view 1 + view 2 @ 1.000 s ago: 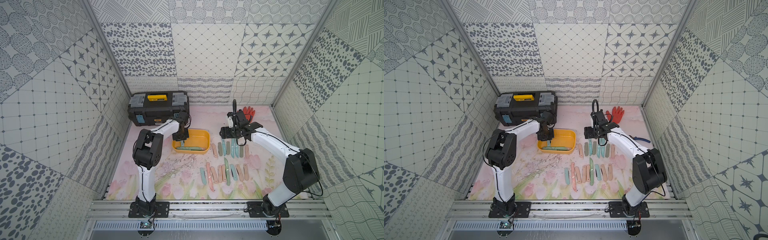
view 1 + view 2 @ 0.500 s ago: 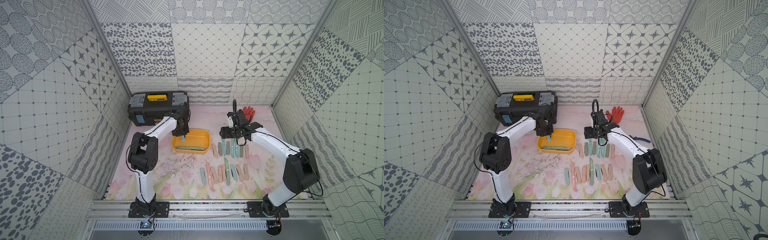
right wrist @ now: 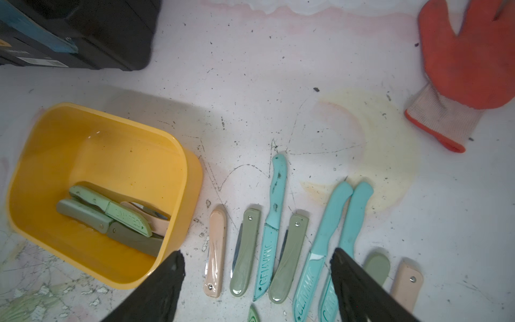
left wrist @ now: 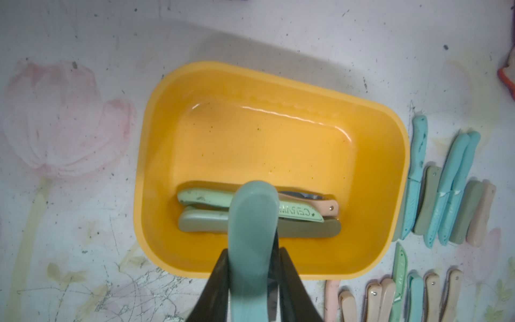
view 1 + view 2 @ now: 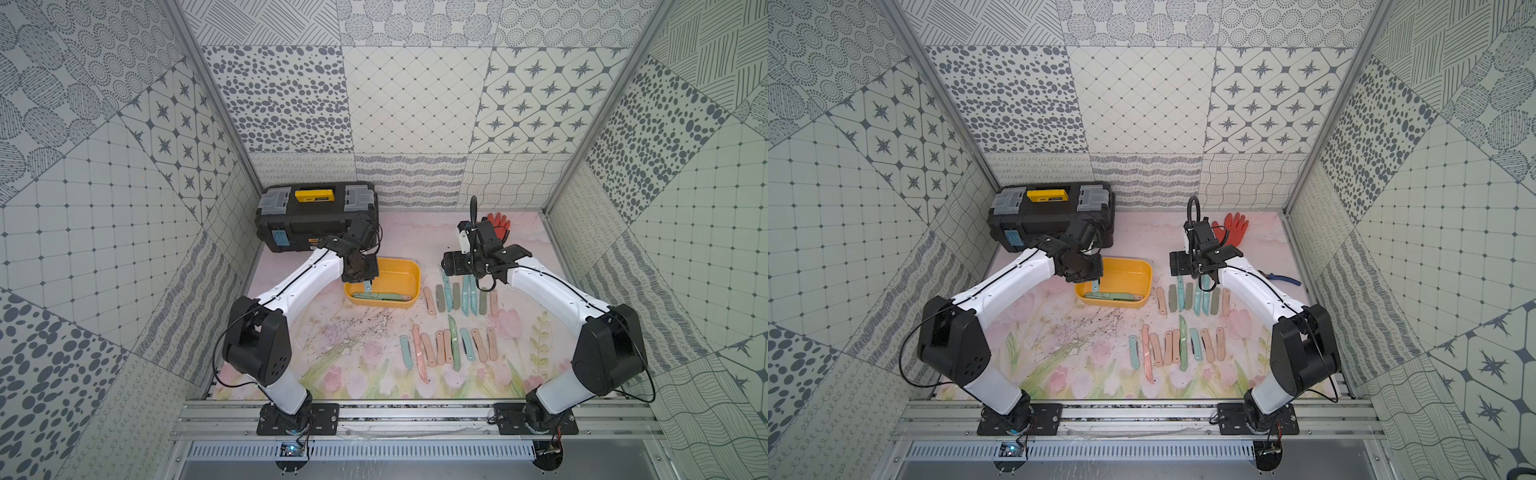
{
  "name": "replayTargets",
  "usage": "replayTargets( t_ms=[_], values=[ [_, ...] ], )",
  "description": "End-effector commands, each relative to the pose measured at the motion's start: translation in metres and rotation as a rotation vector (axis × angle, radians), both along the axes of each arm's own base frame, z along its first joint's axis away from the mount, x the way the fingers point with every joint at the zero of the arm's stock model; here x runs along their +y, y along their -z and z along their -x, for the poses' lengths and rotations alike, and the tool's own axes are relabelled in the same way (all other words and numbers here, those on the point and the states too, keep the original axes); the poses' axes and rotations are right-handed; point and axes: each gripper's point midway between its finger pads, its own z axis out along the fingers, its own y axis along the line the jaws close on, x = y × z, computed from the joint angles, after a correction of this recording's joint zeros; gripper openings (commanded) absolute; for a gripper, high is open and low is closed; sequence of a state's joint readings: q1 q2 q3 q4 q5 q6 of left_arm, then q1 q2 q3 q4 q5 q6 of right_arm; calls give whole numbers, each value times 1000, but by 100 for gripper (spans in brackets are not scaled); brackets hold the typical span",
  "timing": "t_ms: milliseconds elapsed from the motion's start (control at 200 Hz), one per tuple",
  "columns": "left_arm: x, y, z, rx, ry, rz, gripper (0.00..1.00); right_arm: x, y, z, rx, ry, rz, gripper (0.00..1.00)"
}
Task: Take the fruit knife out of the storage box
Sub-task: Pick up the fruit knife from the storage box, then place the fruit knife at the center of the board.
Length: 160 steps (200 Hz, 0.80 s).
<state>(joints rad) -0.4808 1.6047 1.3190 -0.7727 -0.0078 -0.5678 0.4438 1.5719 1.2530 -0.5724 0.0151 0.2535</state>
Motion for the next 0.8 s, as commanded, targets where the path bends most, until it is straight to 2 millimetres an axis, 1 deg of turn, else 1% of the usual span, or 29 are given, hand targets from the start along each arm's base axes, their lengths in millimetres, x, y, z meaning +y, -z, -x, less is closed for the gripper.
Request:
replayTargets(
  t_ms=[0, 80, 175, 240, 345, 470, 640, 745, 795],
  values=[
    [8, 17, 45, 39, -30, -2, 21, -3, -8, -8, -52, 0, 37, 91],
    [8, 28, 63, 43, -18, -17, 21, -1, -9, -9, -54, 3, 19, 95],
    [8, 40, 79, 52, -11, -50, 21, -2, -13, -7, -64, 20, -4, 96],
    [4, 50, 89, 62, -1, -60, 21, -5, -17, -4, -73, 33, -8, 97],
    [-11, 63, 104, 67, 20, -69, 21, -11, -19, 5, -77, 45, 0, 97],
    [-20, 84, 120, 86, 48, -127, 21, -15, -21, 15, -83, 54, -13, 97],
    [-49, 107, 134, 136, 95, -89, 21, -18, -21, 23, -88, 62, -18, 97],
    [-58, 124, 146, 185, 107, -77, 20, -16, -21, 25, -104, 57, -25, 98],
    [-63, 129, 150, 193, 118, -63, 20, -15, -19, 26, -103, 53, -26, 98]
  ],
)
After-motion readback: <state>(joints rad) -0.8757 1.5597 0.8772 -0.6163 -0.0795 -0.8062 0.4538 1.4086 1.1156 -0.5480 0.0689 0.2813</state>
